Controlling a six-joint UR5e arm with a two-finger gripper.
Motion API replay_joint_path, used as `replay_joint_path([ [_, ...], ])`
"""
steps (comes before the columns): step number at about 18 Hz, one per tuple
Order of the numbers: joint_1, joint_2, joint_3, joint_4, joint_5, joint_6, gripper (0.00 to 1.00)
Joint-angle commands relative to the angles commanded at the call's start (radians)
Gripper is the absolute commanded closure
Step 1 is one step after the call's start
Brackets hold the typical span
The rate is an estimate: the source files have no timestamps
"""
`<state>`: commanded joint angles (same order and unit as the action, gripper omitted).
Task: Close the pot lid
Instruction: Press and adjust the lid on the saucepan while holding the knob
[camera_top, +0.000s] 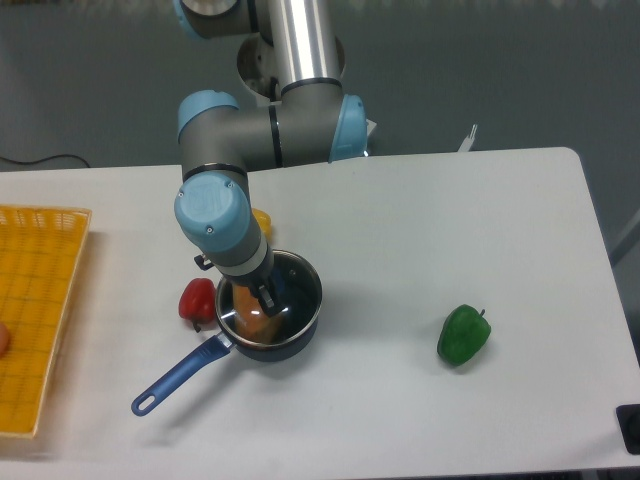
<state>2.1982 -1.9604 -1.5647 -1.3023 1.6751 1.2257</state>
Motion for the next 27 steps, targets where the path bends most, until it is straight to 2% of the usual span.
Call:
replay_joint_path([
  [27, -0.012, -0.014, 0.000, -0.002, 0.000, -0.021, 0.52],
])
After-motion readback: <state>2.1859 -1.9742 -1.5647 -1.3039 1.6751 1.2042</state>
